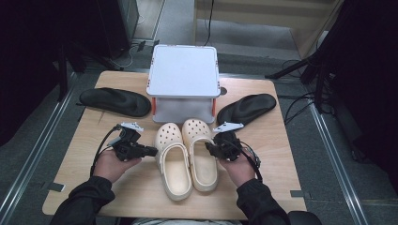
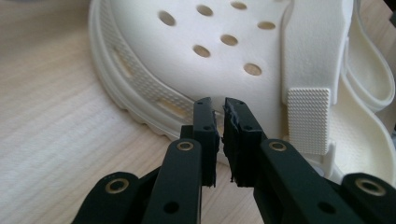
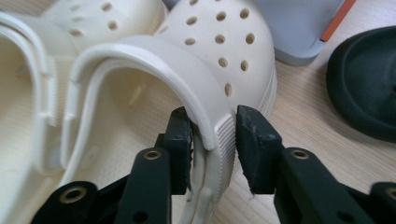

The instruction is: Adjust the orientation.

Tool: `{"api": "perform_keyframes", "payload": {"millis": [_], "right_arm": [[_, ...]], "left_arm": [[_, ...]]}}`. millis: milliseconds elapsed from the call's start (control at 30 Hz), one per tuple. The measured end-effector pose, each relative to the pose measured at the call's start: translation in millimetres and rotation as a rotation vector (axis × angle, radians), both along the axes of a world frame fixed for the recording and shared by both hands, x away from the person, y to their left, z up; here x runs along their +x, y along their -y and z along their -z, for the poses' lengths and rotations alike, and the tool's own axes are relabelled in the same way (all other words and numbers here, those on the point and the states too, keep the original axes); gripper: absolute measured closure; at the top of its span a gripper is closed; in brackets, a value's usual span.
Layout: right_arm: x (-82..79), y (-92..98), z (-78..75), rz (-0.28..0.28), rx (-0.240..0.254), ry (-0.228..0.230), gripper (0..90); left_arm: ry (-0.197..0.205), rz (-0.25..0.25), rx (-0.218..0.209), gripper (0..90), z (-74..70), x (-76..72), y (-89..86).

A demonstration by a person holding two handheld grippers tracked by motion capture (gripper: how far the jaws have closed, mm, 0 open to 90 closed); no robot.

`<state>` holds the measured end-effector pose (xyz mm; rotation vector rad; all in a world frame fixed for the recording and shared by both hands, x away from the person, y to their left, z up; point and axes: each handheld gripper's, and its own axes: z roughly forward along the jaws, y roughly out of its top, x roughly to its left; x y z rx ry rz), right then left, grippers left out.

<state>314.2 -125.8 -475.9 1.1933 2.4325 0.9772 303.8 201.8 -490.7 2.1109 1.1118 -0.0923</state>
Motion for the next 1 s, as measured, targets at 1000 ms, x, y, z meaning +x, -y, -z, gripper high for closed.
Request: {"api": "perform_keyframes", "payload": {"millis": [1000], "right_arm": [[-43.7, 10.7, -20.8, -0.102, 0.225, -0.005, 58.2]], "left_arm": [[0.082, 0.017, -0.023, 89.7, -60.8, 35.5, -5.8]]}}
